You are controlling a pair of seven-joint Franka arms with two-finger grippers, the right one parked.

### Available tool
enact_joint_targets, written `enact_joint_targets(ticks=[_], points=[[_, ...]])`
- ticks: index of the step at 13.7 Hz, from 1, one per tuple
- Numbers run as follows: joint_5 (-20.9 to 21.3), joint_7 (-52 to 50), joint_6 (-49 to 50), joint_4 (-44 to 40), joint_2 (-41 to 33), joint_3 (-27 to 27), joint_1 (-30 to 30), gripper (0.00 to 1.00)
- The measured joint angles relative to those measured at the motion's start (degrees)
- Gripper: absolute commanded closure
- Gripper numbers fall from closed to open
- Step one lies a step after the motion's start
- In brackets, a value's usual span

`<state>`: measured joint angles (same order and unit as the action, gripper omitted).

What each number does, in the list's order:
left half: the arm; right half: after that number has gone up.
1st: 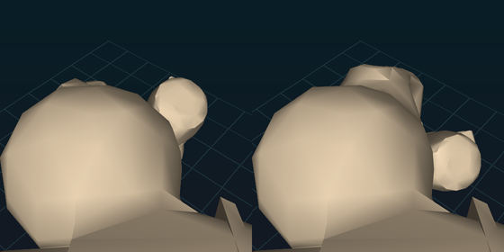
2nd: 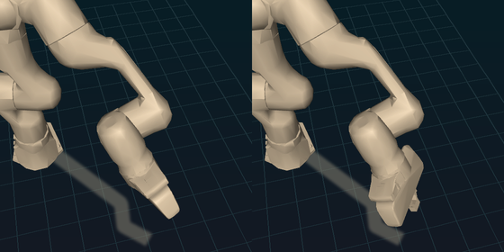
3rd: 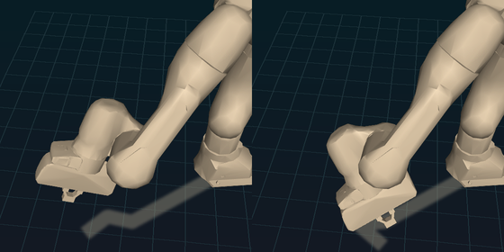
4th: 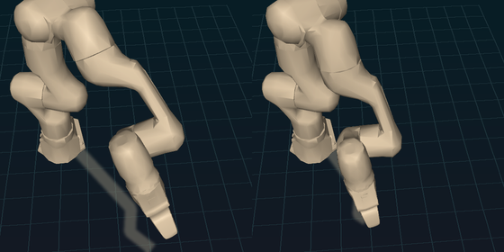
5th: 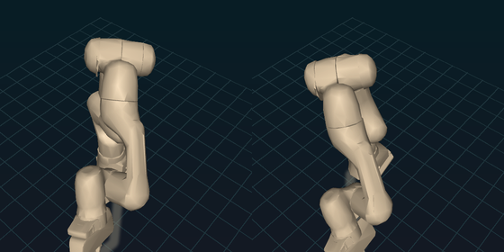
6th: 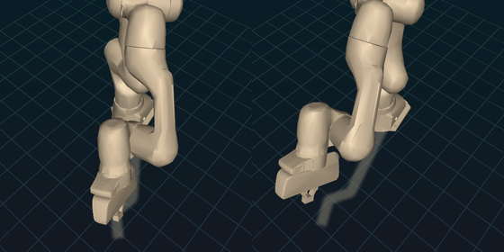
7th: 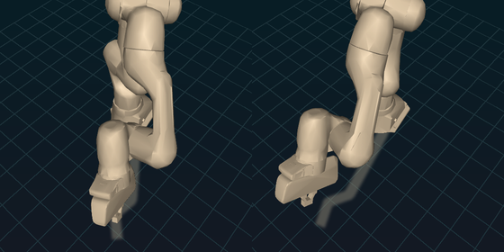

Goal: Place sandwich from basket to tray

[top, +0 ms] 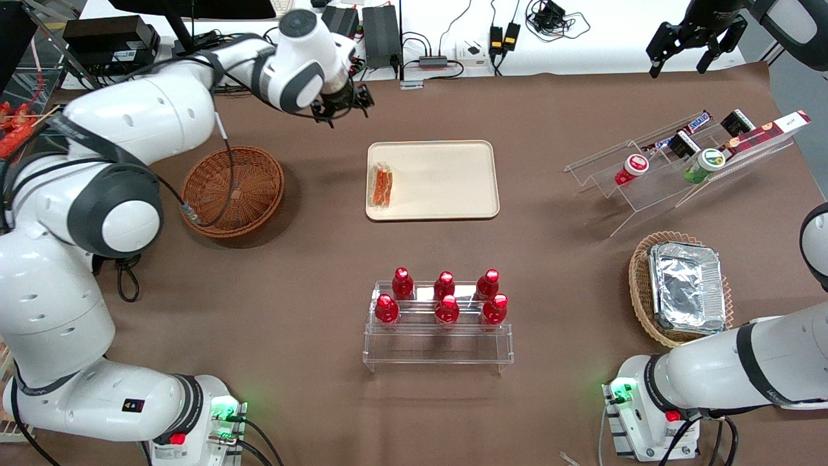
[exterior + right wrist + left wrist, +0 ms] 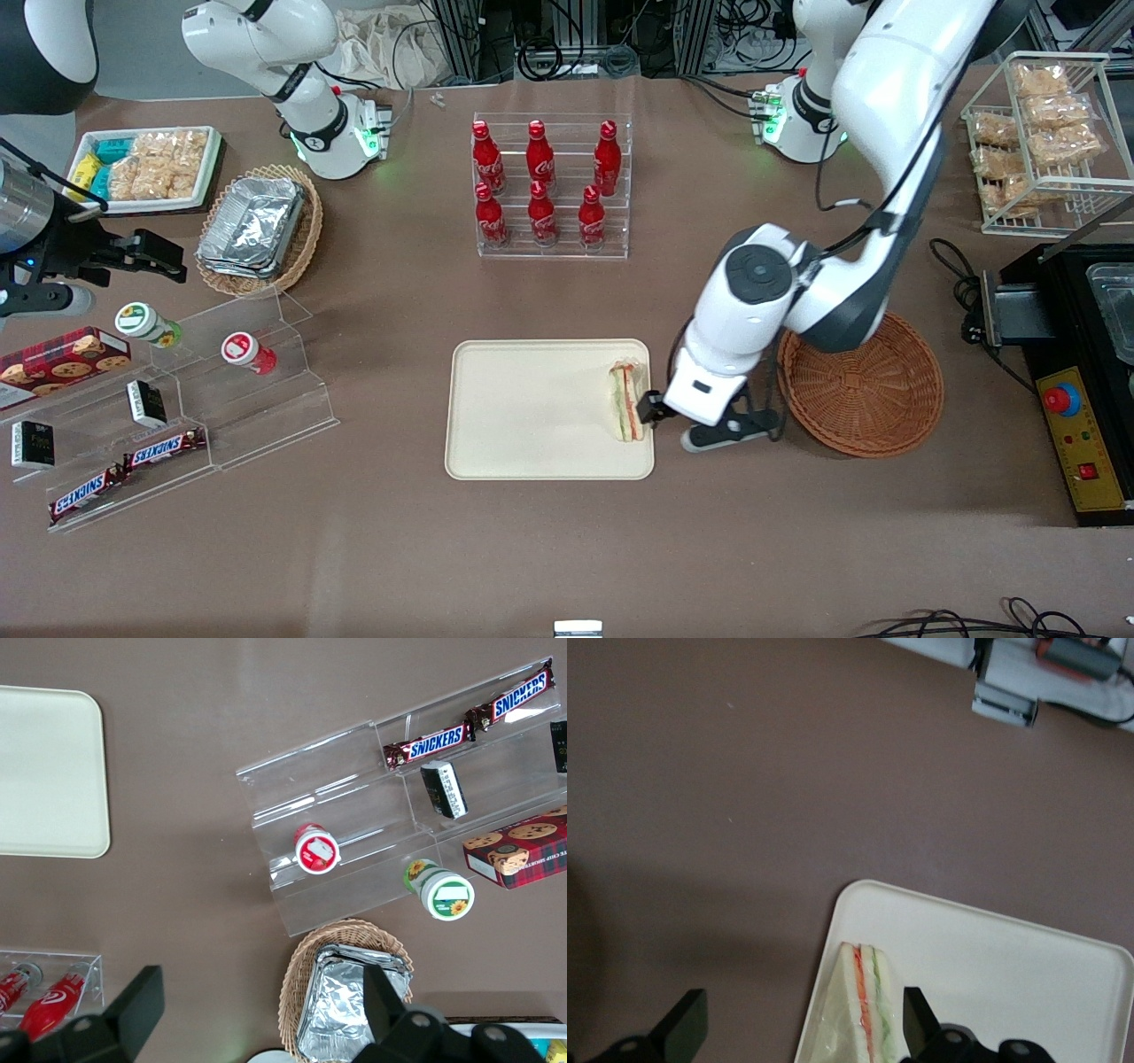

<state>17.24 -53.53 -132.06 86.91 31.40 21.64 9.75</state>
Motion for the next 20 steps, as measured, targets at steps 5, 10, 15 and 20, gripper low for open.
enact_joint_targets(ticks=[5,10,15,20], points=[[-5.6,3.6,11.3,-0.9,-7.6,-0.1,-5.3,0.01],[-15.3,23.1,32.0,-1.7,-16.8,-0.3,-12.8,0.01],[-19.0,37.7,47.4,-1.8,-25.5,-8.9,-13.1,0.01],[-19.4,41.5,53.0,0.4,-32.2,-16.5,-10.2,0.0]])
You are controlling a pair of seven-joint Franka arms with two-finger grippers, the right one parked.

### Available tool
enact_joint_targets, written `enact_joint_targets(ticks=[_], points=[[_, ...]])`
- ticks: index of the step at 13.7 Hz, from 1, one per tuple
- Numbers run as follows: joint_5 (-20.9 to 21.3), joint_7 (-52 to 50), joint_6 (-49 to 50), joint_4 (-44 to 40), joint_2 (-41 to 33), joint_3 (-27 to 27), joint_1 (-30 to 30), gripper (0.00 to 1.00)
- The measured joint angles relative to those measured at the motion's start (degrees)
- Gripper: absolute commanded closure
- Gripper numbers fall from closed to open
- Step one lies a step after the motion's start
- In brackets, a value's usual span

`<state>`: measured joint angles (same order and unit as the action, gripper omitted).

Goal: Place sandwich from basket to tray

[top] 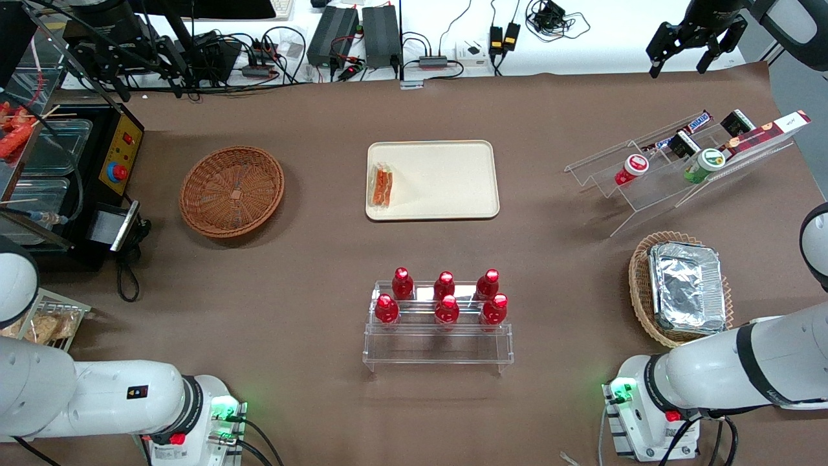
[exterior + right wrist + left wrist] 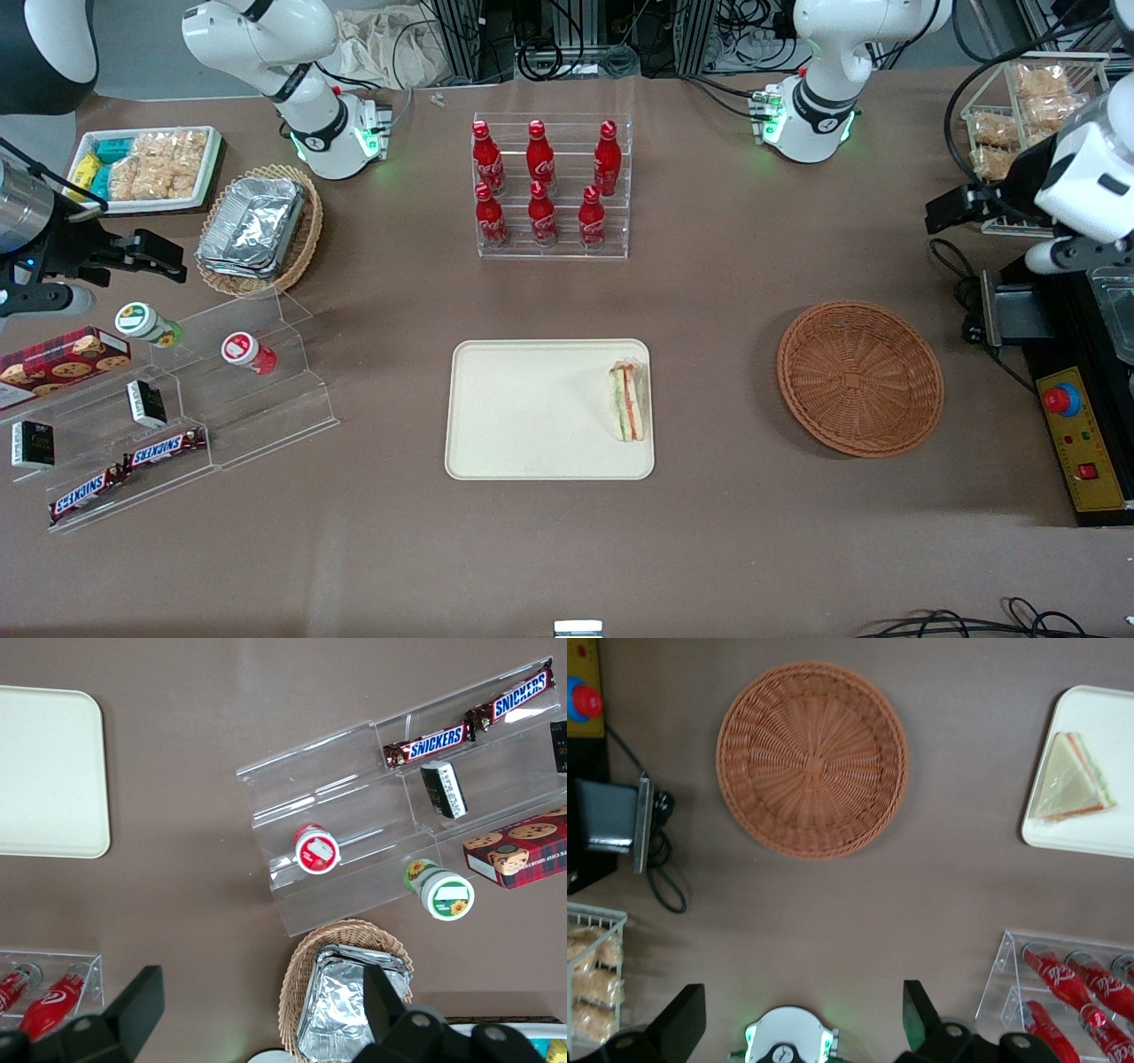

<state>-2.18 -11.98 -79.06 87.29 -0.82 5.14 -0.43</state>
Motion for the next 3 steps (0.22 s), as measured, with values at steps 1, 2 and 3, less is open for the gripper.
enact_joint_targets(ticks=[1,2,3], points=[[0.0,0.0,0.0,0.9,-1.0,-0.1,0.2,0.0],[0.0,0.0,0.0,1.2,-1.4,-0.1,0.3,0.01],[0.0,0.0,-0.1,1.2,-1.4,-0.1,0.4,0.01]])
